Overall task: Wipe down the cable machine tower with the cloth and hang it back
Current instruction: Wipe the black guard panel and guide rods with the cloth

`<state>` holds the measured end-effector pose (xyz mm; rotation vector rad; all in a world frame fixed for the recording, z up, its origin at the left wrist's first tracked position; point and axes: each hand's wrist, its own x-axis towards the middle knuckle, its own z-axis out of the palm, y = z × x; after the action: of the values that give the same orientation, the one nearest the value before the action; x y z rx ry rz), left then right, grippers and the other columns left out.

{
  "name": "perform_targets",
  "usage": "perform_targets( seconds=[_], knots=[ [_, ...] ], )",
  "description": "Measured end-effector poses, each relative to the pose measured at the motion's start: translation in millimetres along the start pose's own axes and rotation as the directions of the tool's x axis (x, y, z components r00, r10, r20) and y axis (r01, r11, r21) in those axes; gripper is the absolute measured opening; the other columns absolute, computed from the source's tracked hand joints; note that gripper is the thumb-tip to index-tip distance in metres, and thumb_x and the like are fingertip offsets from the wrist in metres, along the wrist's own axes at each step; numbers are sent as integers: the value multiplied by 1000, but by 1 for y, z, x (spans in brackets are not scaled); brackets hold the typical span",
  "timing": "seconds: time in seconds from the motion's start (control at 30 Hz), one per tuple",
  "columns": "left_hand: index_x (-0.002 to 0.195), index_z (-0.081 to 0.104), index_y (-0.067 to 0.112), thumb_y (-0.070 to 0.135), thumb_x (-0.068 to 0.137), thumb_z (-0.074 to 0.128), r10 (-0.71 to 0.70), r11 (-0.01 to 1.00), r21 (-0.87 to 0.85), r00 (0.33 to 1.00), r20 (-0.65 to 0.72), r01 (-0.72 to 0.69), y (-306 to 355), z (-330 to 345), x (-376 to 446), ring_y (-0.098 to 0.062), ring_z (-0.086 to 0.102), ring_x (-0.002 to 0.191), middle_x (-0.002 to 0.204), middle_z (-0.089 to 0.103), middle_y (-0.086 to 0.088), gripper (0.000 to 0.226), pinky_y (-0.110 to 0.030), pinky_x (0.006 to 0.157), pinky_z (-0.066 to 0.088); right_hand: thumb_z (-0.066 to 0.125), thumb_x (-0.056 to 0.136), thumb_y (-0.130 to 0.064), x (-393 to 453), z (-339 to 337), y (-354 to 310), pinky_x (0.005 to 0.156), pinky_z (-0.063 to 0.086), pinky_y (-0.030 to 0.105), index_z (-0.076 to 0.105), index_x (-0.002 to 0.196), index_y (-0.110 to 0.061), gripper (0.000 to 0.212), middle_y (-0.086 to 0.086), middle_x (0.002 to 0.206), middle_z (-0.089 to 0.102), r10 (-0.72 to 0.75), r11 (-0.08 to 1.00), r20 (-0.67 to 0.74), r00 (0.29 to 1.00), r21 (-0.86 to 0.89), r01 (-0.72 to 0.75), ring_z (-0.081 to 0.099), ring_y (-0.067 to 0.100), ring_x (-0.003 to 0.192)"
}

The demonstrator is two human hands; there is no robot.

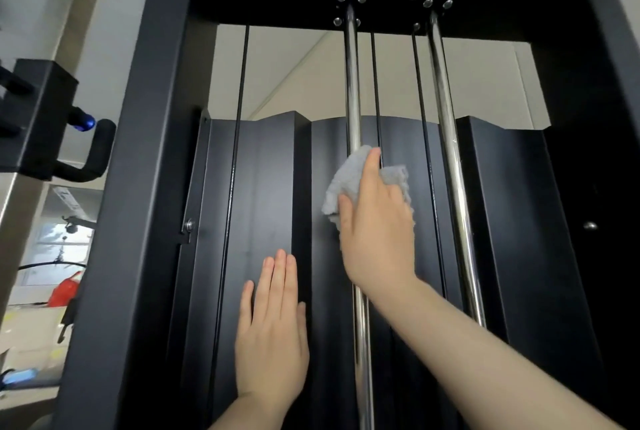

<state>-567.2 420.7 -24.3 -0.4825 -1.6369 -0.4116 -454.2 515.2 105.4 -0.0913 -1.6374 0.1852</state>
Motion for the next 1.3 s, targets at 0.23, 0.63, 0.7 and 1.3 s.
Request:
perform_targets(
  seconds=[0.23,0.63,0.7,1.3],
  knots=[
    [150,34,11,26,85,38,17,998,-69,1000,14,-16,-4,-6,24,-19,30,142,156,33,-3,67,-39,111,25,34,98,-43,-8,-7,8,94,46,41,-1,151,-17,69,10,128,51,5,999,154,988,49,-13,52,24,115],
    [153,24,6,24,94,33,28,998,55,994,-110,-22,-5,-2,99,-22,24,147,159,26,-9,63,-41,117,17,37,100,-32,-4,-14,-8,84,50,32,-8,150,-26,68,2,129,52,68,941,277,958,300,-154,58,19,105],
    [153,23,7,26,94,27,24,998,59,994,-107,-18,-4,-1,97,-22,24,147,160,26,-8,63,-41,117,18,41,98,-26,16,-13,-9,84,51,38,-4,149,-20,68,8,127,51,80,942,313,947,288,-174,59,24,102],
    [154,22,8,26,96,25,25,998,53,995,-100,-20,-2,-4,96,-21,20,149,161,23,-7,61,-40,119,14,61,90,-14,115,-14,-40,95,40,30,-9,146,7,92,23,146,28,98,985,192,976,-155,-69,48,28,124]
  ],
)
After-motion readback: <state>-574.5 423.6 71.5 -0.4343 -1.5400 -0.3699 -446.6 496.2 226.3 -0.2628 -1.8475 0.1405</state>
